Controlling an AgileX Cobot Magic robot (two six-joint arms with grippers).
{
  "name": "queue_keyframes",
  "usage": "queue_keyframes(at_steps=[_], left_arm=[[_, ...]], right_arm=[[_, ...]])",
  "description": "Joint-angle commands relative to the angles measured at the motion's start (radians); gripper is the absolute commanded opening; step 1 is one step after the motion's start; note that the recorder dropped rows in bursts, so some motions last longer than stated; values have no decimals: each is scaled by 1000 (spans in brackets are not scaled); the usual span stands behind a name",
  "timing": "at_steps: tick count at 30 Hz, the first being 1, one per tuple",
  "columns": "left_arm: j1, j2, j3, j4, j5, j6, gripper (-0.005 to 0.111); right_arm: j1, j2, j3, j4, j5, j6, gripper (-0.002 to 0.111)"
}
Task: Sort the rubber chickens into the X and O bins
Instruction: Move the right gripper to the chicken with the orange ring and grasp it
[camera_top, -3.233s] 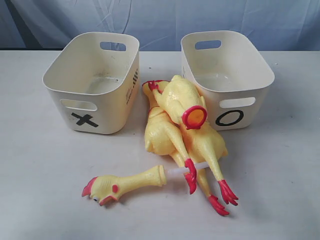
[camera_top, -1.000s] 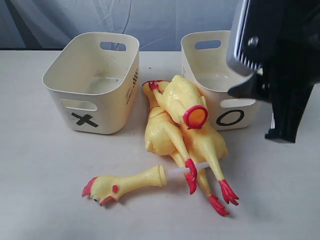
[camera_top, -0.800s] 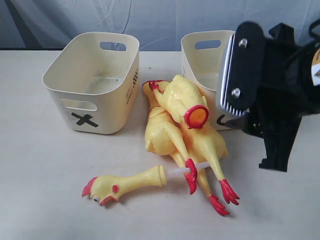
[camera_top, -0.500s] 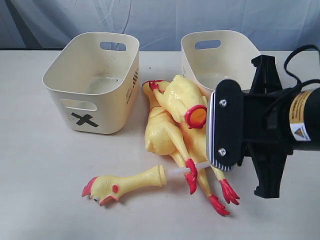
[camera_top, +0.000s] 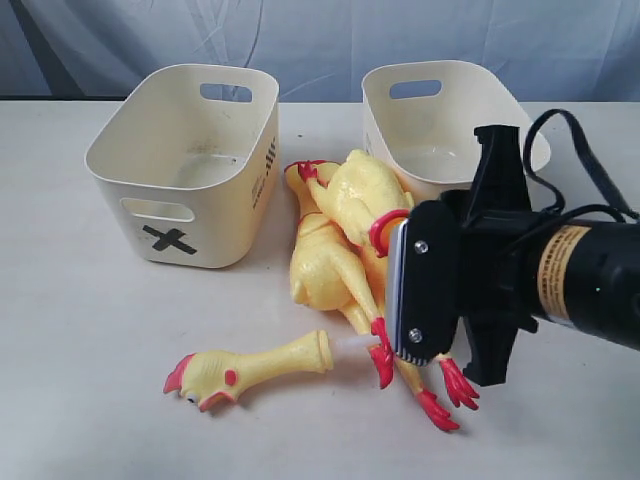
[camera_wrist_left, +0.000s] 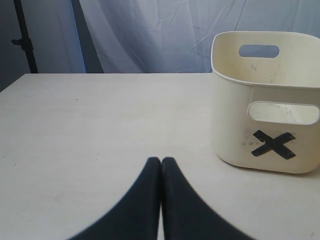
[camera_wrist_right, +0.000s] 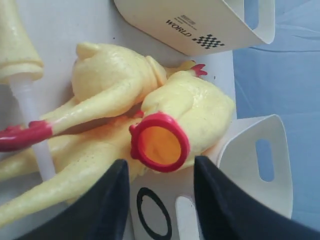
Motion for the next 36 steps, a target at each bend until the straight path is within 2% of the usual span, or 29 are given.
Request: queue_keyframes(at_steps=[1, 5, 10, 16, 29, 36], left_arm=[[-5, -5, -2, 8, -9, -3, 0], [-5, -5, -2, 8, -9, -3, 0], [-5, -5, -2, 8, -9, -3, 0], [-5, -5, -2, 8, -9, -3, 0], [-5, -5, -2, 8, -9, -3, 0], [-5, -5, -2, 8, -9, -3, 0]], right_arm=[[2, 82, 5, -165, -9, 147, 41], [2, 163, 5, -312, 6, 288, 41], [2, 255, -17, -512, 144, 524, 41], [2, 287, -23, -680, 143, 728, 41], [2, 302, -57, -680, 158, 785, 41], [2, 390, -96, -680, 191, 786, 39]])
